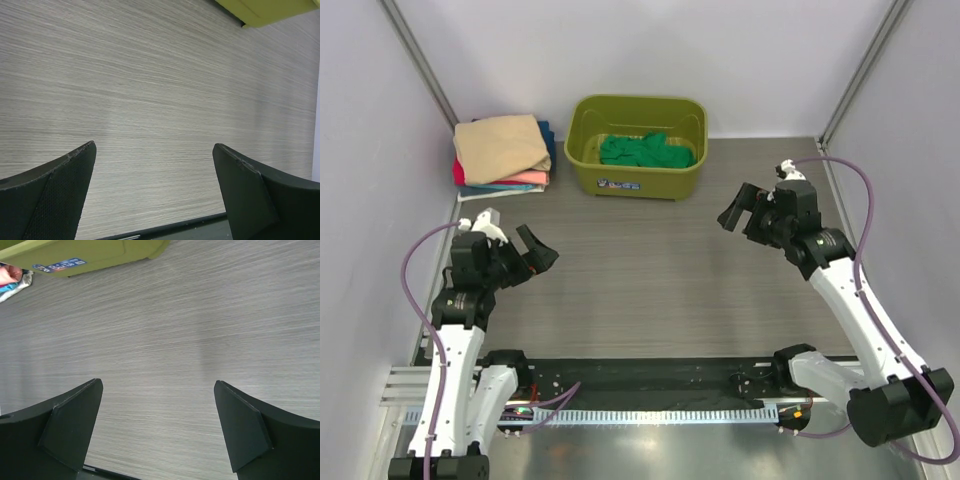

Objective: Fold and stack the t-shirts
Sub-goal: Grab the tshirt from the pile, then move the tshirt to the center of the board, then flatten the tshirt out

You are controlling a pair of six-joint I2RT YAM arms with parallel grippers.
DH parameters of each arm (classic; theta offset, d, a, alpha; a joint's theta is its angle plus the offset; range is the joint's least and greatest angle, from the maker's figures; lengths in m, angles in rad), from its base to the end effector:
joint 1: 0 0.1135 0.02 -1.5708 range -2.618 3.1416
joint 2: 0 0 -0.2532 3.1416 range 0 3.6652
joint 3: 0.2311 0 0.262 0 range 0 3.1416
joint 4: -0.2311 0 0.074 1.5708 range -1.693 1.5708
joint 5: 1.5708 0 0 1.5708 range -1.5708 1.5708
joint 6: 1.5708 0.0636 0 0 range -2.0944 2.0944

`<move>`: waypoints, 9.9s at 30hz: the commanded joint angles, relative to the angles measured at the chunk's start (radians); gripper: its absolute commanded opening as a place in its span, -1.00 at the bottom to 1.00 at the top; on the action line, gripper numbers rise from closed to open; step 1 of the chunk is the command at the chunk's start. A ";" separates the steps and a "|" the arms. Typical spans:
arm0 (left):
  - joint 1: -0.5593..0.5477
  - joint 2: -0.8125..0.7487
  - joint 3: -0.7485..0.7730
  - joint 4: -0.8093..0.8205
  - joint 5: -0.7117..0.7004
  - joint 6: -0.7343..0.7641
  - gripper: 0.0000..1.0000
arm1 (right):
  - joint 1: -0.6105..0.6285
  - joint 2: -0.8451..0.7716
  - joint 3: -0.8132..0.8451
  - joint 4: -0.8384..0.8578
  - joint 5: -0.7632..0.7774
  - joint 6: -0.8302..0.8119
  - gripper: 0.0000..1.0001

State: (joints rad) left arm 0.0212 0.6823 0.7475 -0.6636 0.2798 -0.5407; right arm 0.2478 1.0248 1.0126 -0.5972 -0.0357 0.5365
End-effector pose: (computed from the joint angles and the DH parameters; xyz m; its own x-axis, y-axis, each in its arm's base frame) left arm 0.1860 -0.0136 0.2735 -0.5898 -0.5073 -0.6283 -0.1118 0.8218 -0.5587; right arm 0.2487 0.0653 0.3080 -0.6167 0.3709 -0.6943 0.0486 0.8983 0.4367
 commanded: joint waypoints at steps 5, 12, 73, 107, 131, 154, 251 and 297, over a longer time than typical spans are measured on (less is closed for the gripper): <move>0.003 -0.035 0.027 0.024 0.028 0.015 1.00 | 0.126 0.164 0.359 0.033 0.031 -0.009 0.99; 0.003 -0.076 0.012 0.038 0.025 0.004 0.99 | 0.246 0.537 0.777 -0.039 0.146 -0.102 0.99; 0.006 0.002 0.012 0.033 0.006 0.010 1.00 | 0.309 0.892 1.327 0.441 -0.251 -0.159 -0.98; 0.003 -0.007 0.010 0.033 0.013 0.007 1.00 | 0.091 0.794 0.808 0.016 0.177 -0.122 0.99; 0.003 0.005 0.009 0.035 0.021 0.007 1.00 | -0.091 1.065 1.008 -0.044 0.031 -0.060 -0.98; -0.010 0.002 0.010 0.036 0.024 0.007 1.00 | -0.582 0.147 -0.040 0.102 0.309 0.672 -0.98; -0.095 0.077 -0.175 0.117 -0.079 -0.285 0.65 | 0.274 1.443 1.224 -0.059 0.200 -0.213 0.90; -0.168 0.184 -0.367 0.366 -0.088 -0.360 0.50 | 0.186 0.618 0.330 0.079 0.260 -0.179 -0.97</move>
State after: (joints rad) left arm -0.1253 0.8406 0.3962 -0.4141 0.1860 -0.8902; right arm 0.4309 1.7077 1.3098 -0.5755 0.2272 0.3431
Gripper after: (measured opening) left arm 0.753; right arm 0.028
